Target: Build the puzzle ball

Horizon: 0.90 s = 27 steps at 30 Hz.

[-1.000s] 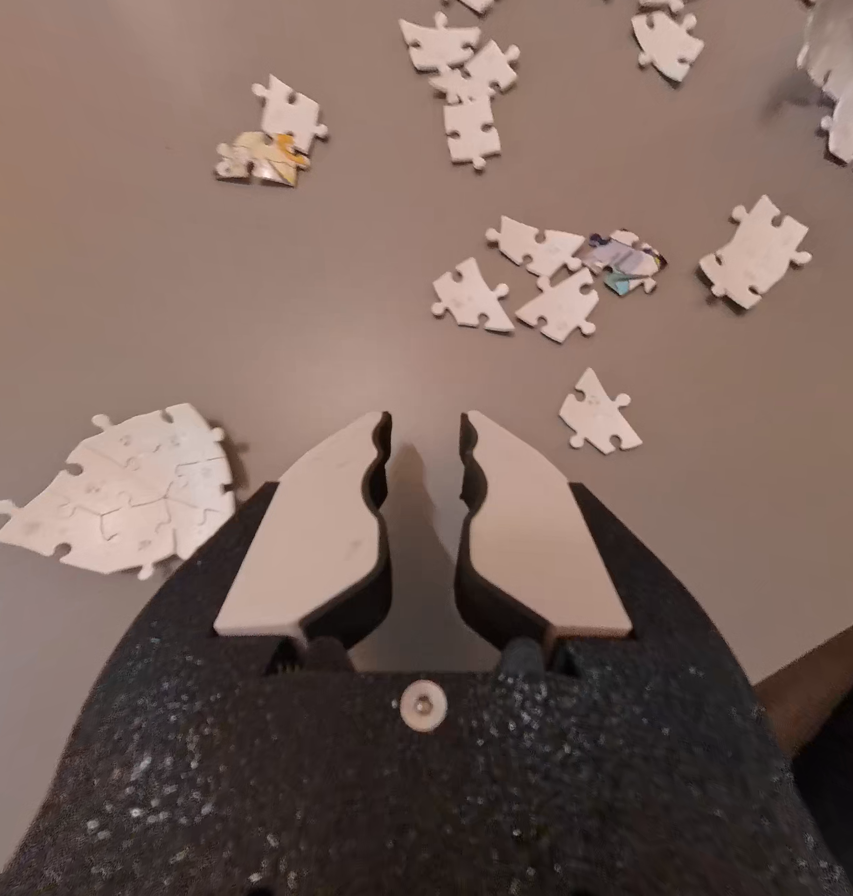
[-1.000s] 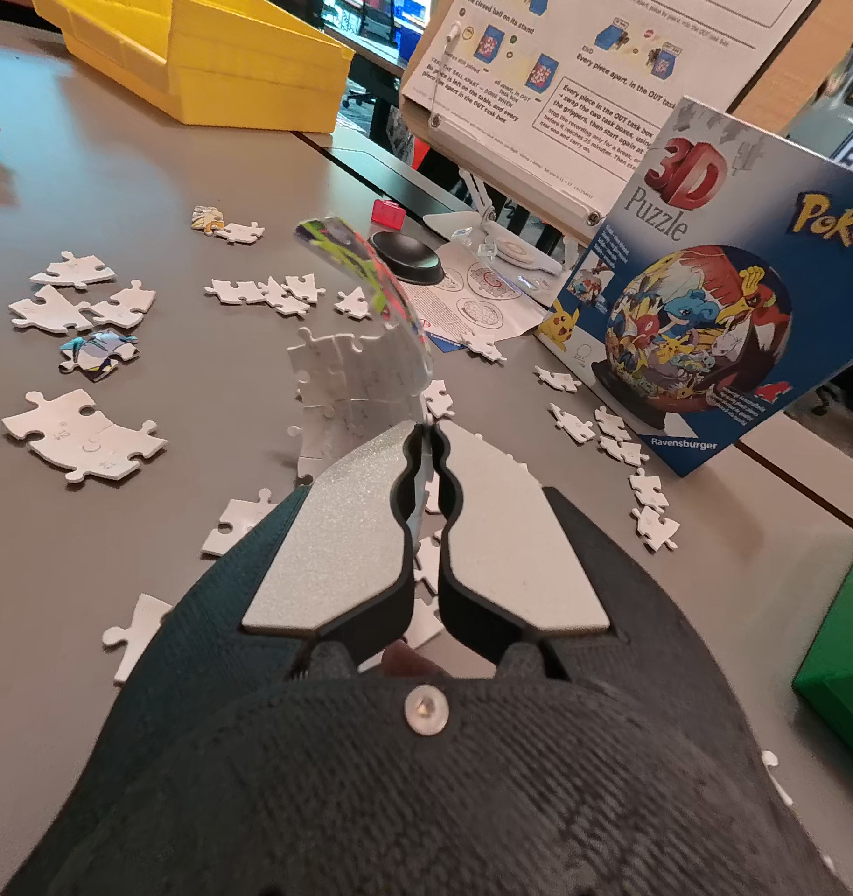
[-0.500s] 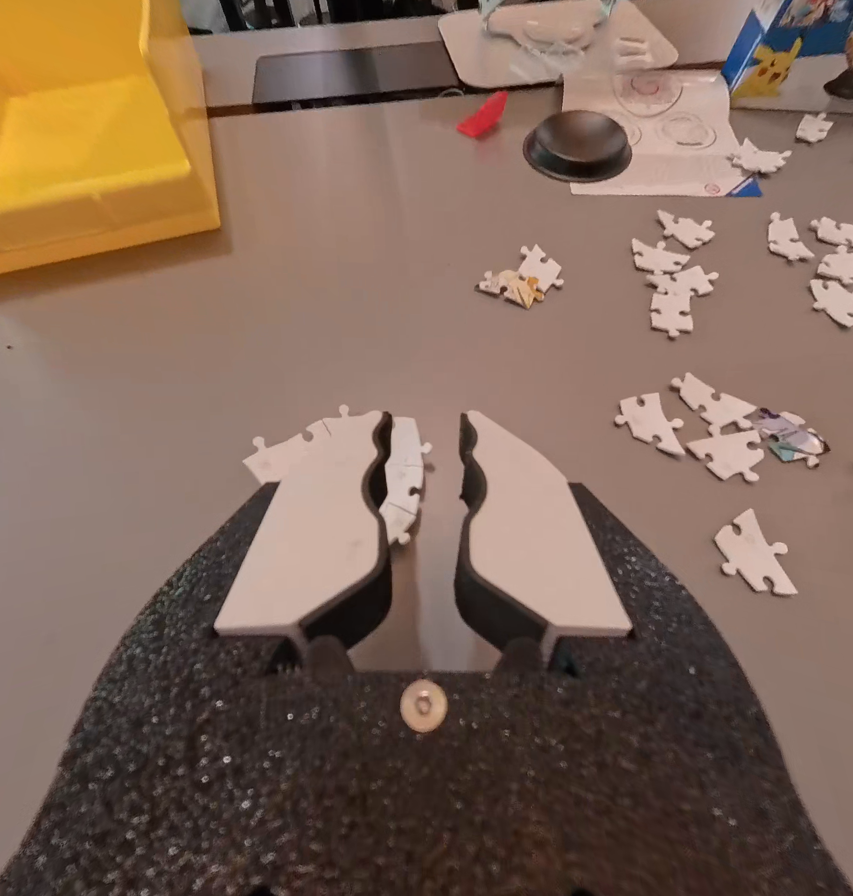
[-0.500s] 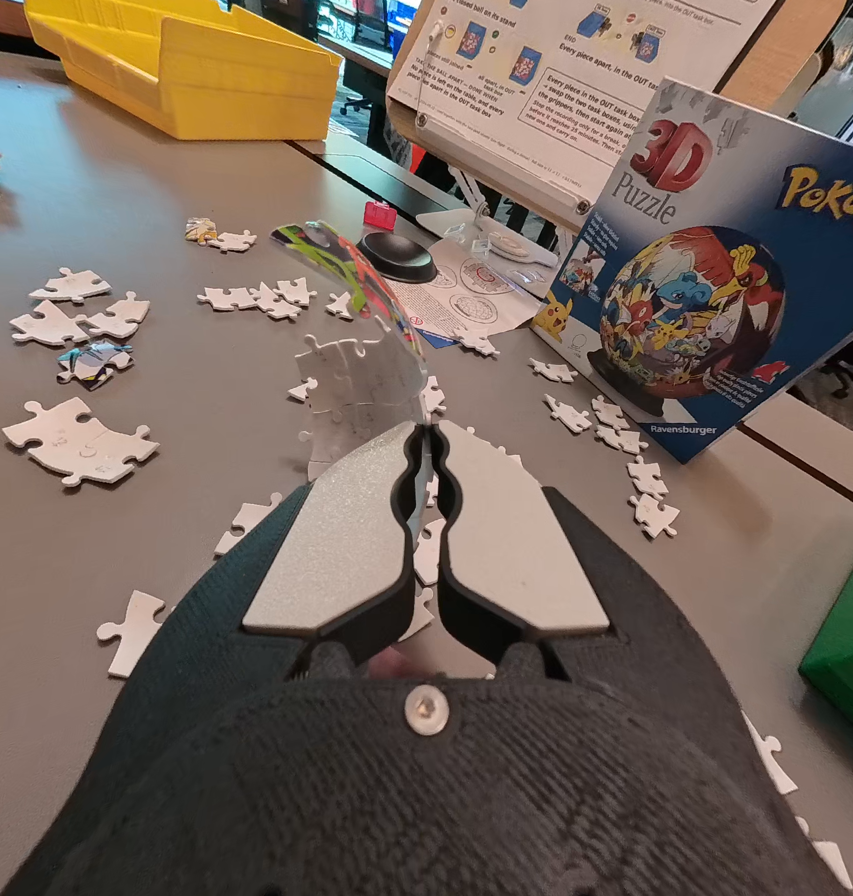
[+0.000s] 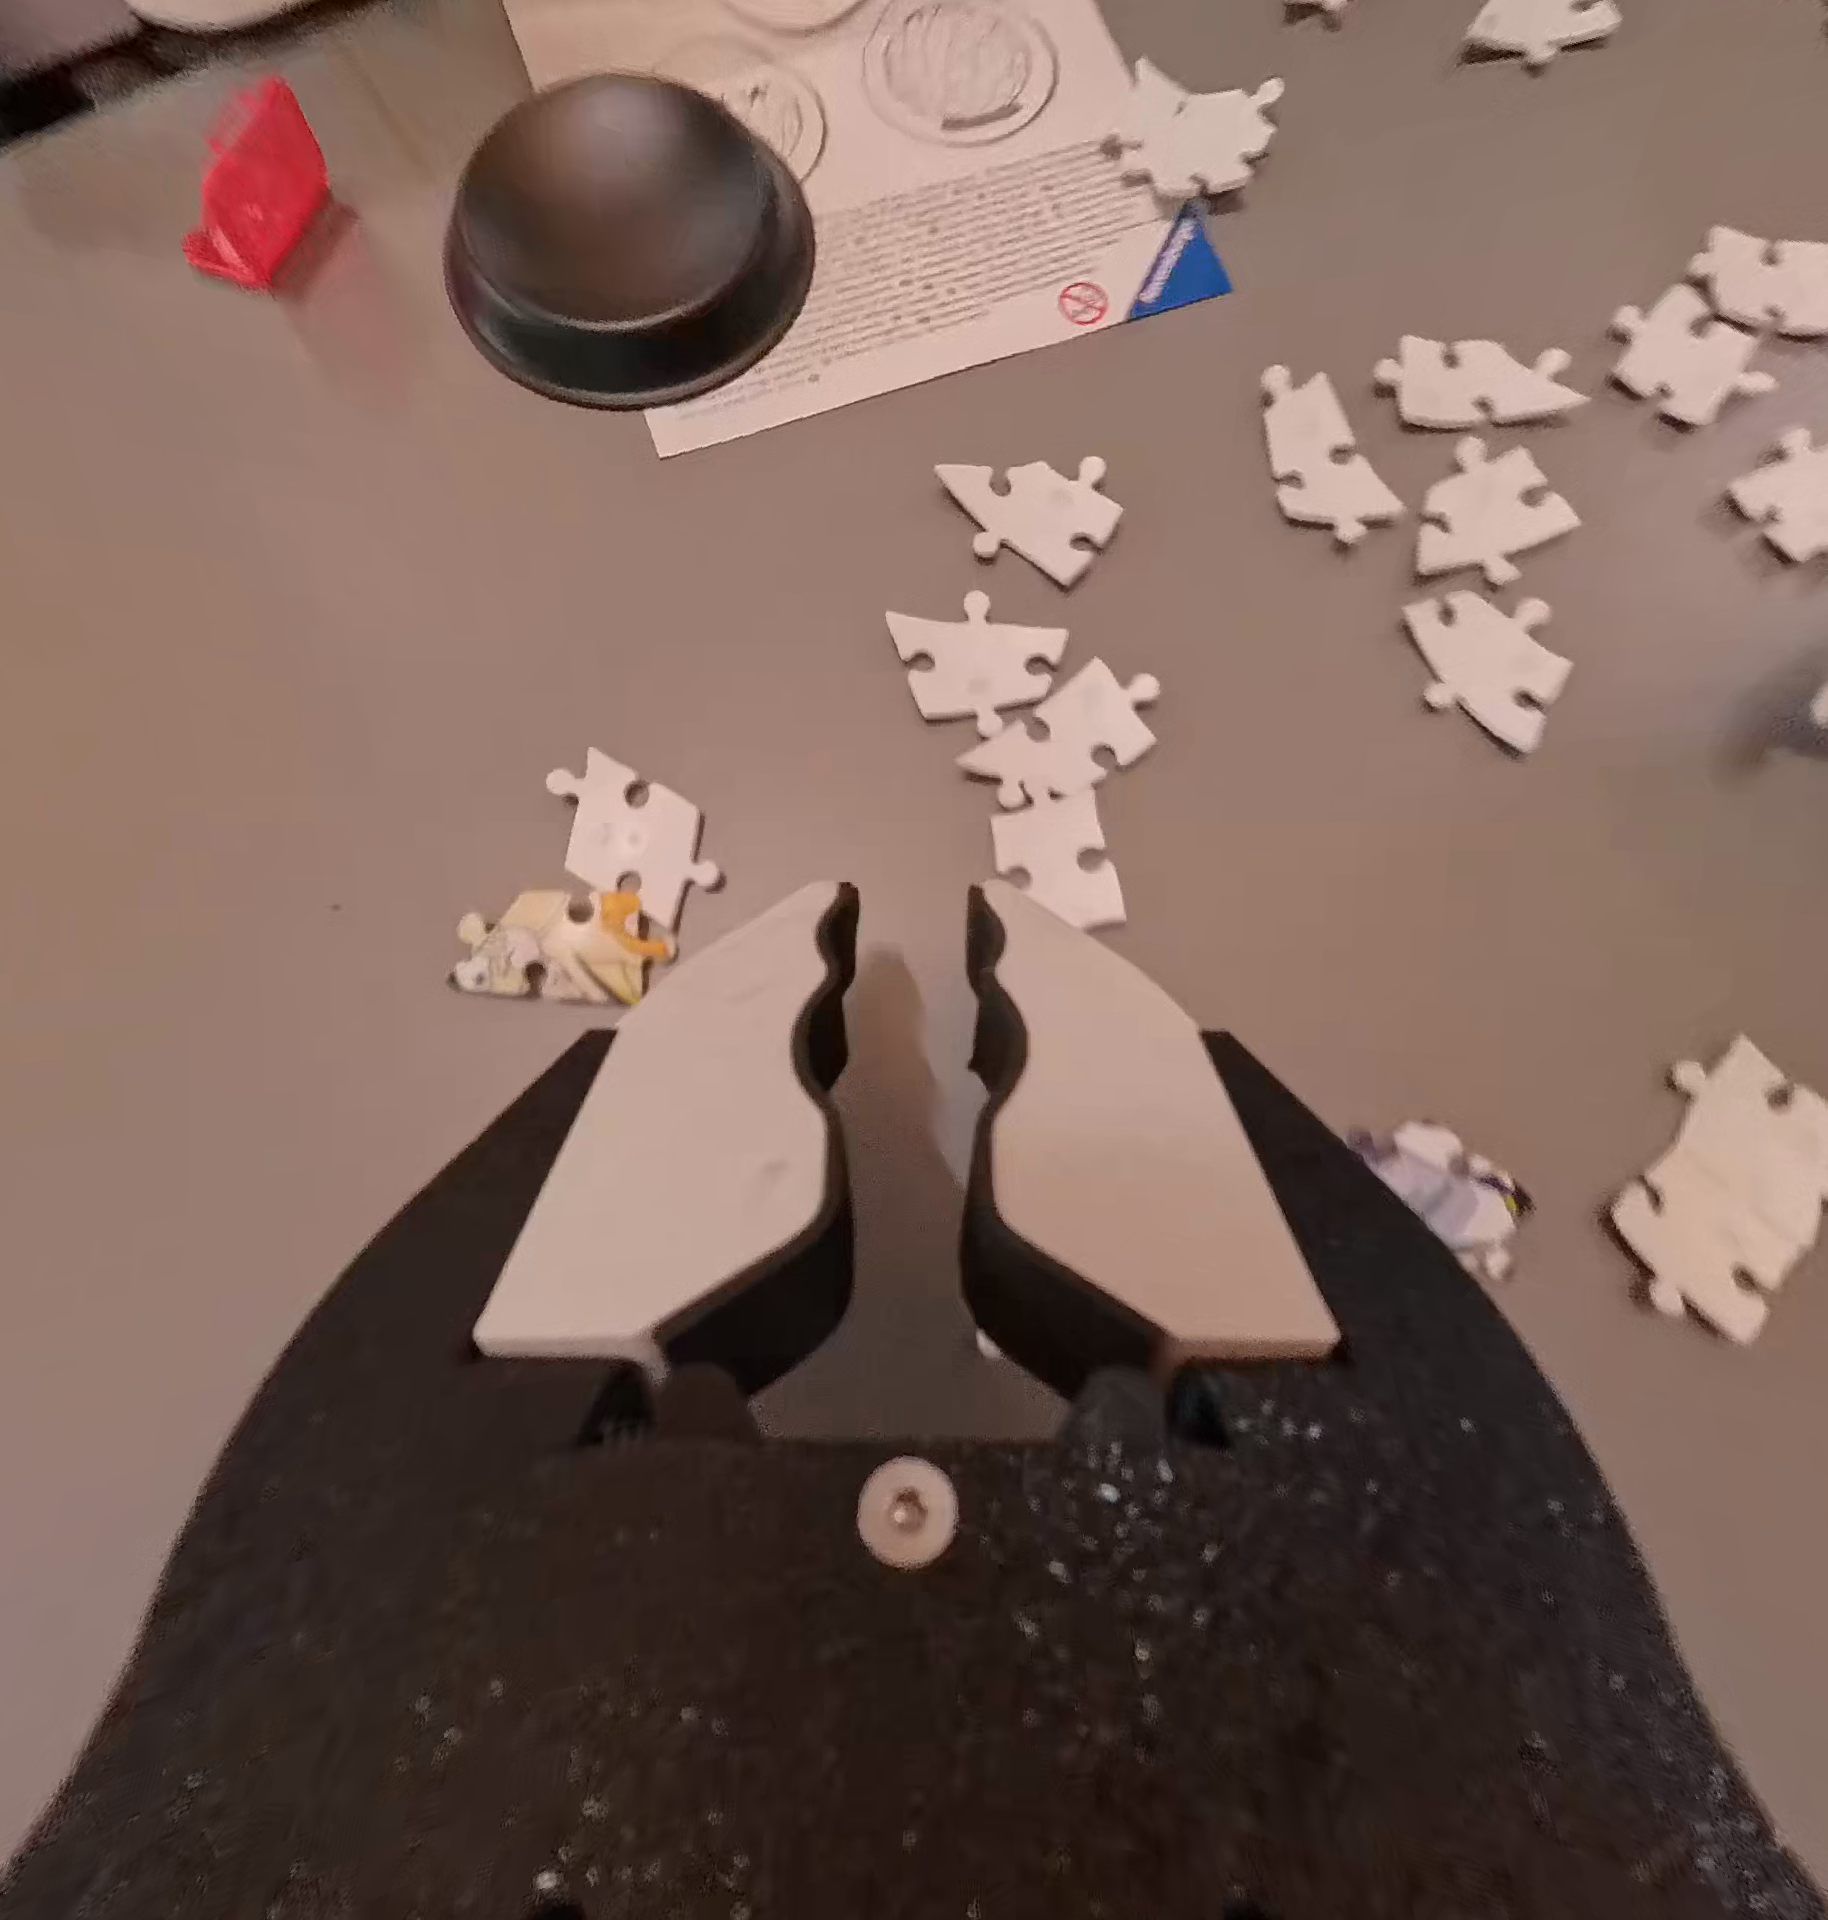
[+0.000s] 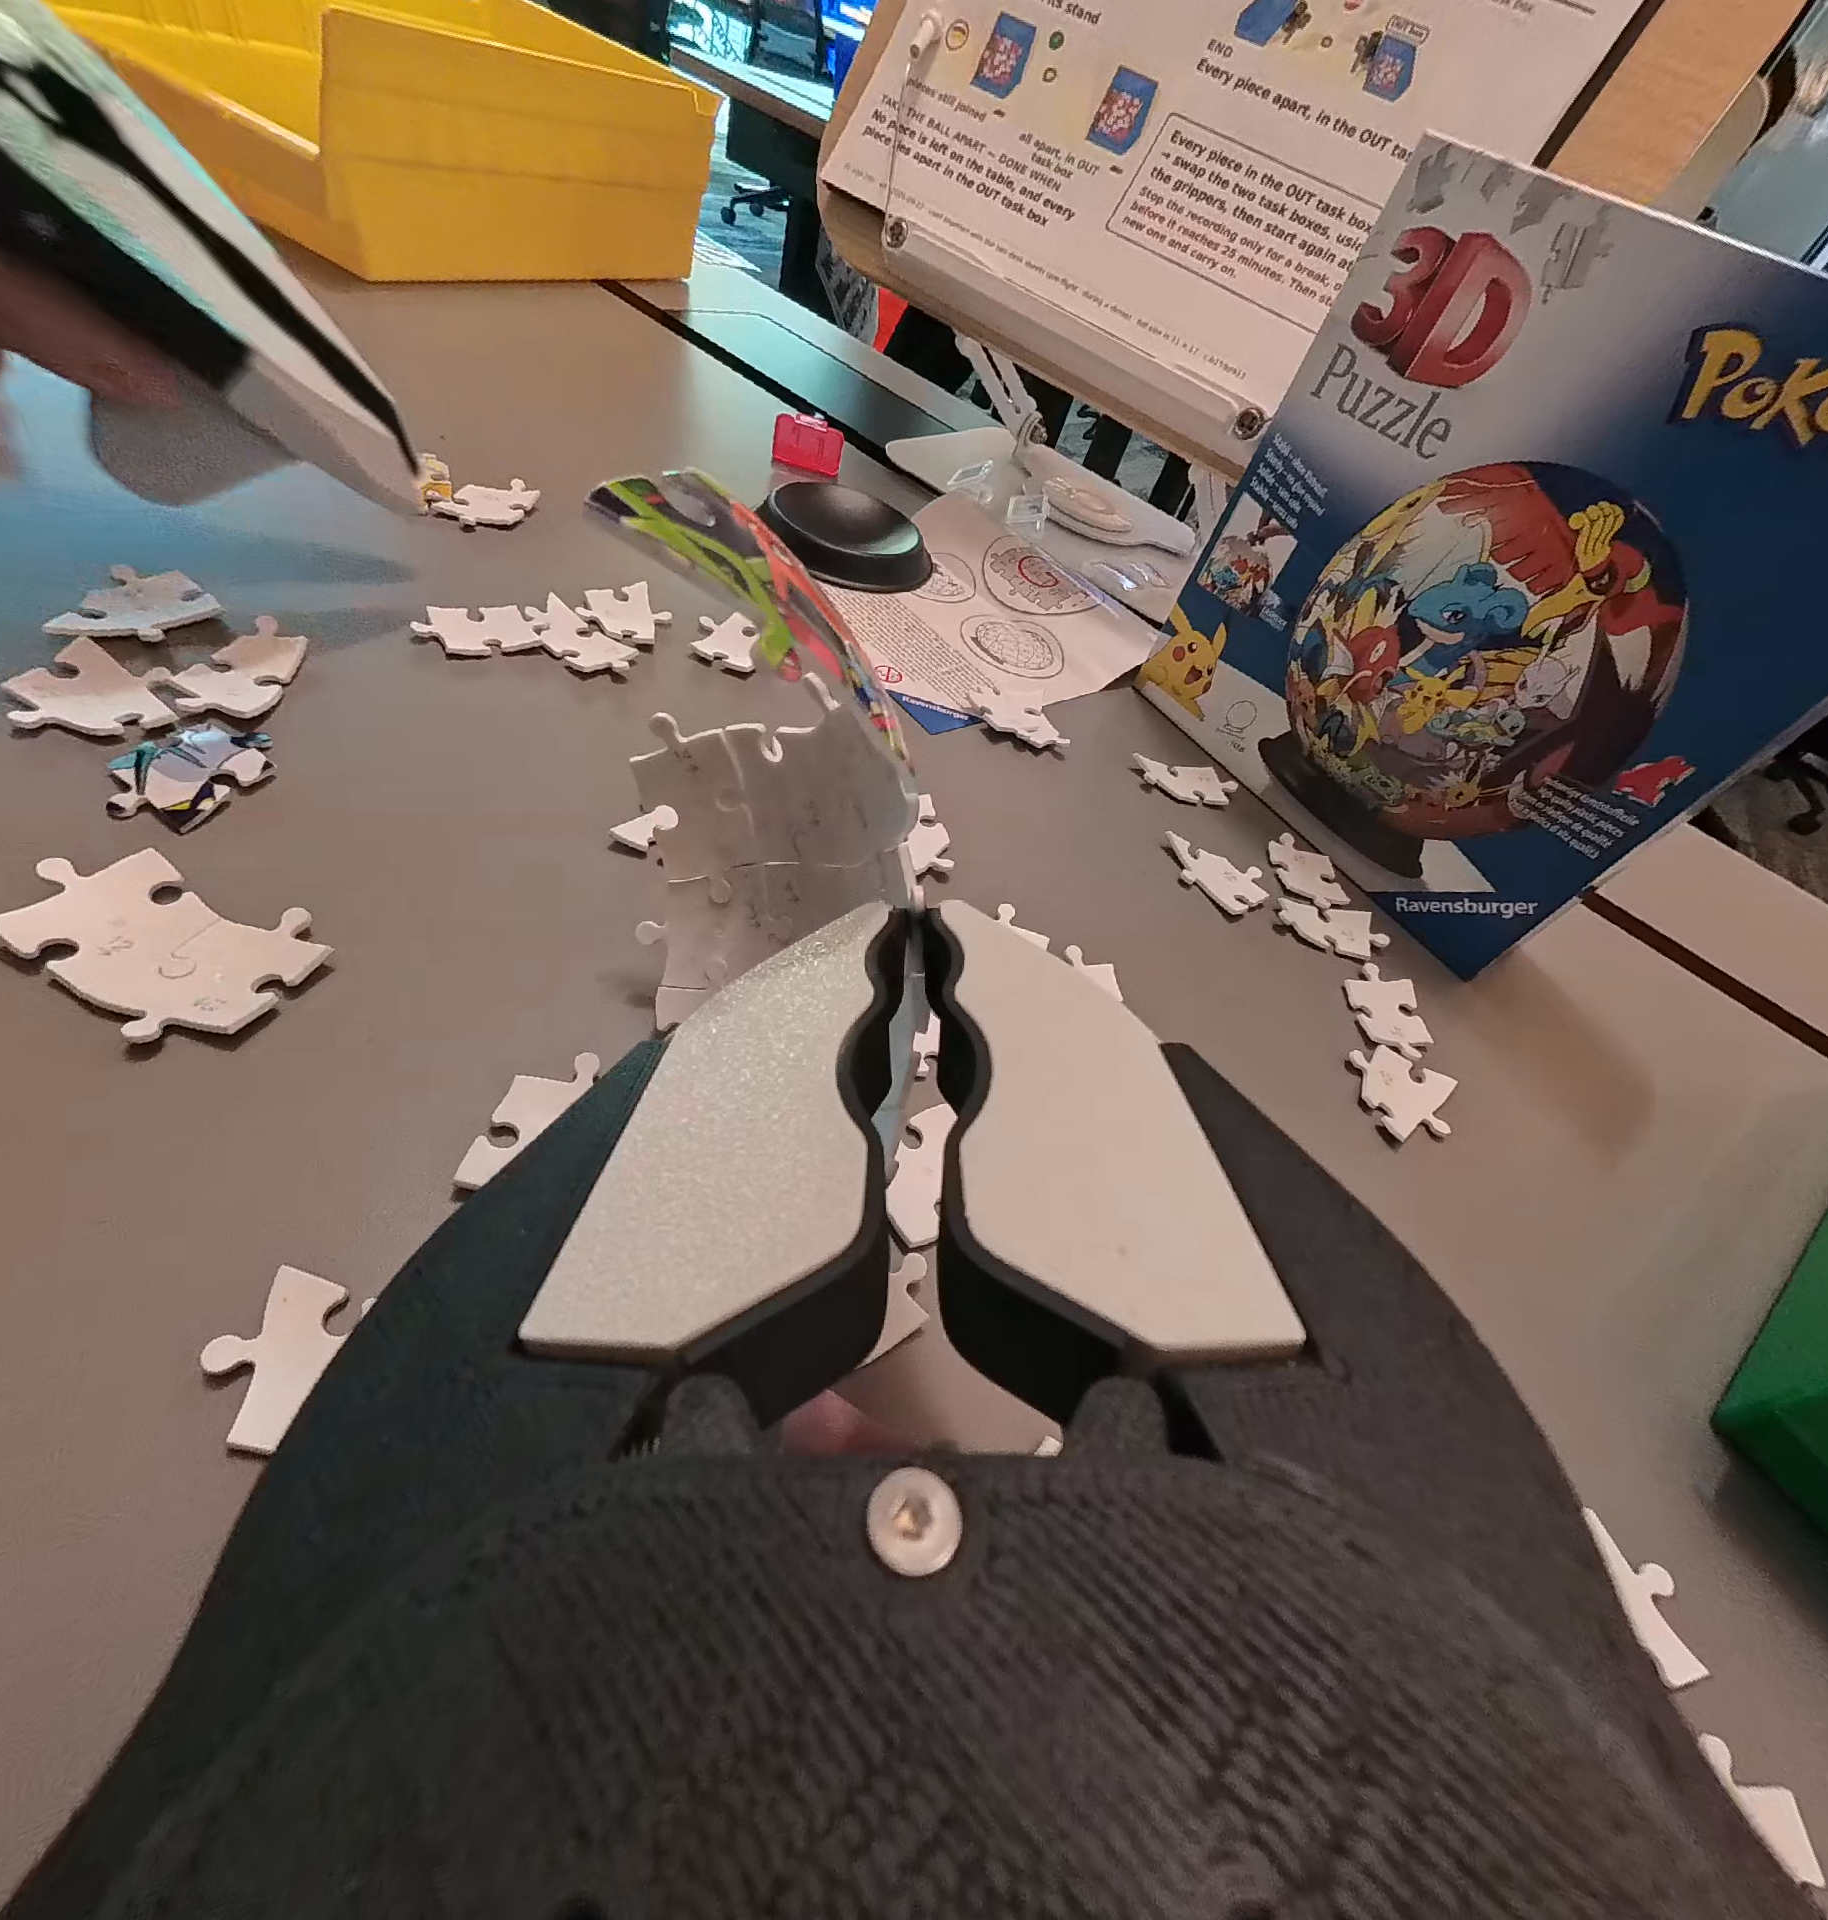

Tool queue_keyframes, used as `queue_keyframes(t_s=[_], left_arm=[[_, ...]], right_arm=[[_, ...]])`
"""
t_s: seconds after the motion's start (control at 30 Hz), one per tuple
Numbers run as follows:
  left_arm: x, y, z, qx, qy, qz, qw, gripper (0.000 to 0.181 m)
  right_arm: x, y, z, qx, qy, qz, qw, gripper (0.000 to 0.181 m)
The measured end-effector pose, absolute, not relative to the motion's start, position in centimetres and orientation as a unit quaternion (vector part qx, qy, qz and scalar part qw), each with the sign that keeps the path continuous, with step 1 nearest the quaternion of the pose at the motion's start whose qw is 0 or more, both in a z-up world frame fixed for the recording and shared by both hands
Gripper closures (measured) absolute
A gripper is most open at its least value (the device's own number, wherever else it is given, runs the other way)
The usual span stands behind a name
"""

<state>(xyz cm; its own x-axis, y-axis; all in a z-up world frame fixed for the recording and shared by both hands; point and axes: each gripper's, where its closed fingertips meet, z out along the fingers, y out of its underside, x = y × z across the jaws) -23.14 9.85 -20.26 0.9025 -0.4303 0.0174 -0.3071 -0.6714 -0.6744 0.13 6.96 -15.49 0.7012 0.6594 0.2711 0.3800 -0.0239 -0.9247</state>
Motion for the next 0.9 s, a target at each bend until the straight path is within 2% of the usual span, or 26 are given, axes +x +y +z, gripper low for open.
queue_keyframes(t_s=[0.2, 0.57, 0.67, 0.9], left_arm=[[-21.9, 9.2, -22.6, -0.940, 0.155, -0.109, 0.284, 0.167], [-20.3, 6.6, -22.8, -0.933, 0.198, -0.079, 0.289, 0.171], [-20.4, 6.3, -22.6, -0.935, 0.198, -0.084, 0.282, 0.168], [-21.1, 6.7, -20.2, -0.916, 0.219, -0.074, 0.328, 0.168]], right_arm=[[0.1, 6.9, -15.5, -0.705, -0.368, 0.120, 0.594, 0.178], [0.0, 7.0, -15.7, -0.711, -0.369, 0.131, 0.584, 0.178], [0.0, 7.5, -16.0, -0.731, -0.358, 0.146, 0.562, 0.178], [-2.2, 7.9, -16.2, -0.753, -0.403, 0.146, 0.499, 0.178]])
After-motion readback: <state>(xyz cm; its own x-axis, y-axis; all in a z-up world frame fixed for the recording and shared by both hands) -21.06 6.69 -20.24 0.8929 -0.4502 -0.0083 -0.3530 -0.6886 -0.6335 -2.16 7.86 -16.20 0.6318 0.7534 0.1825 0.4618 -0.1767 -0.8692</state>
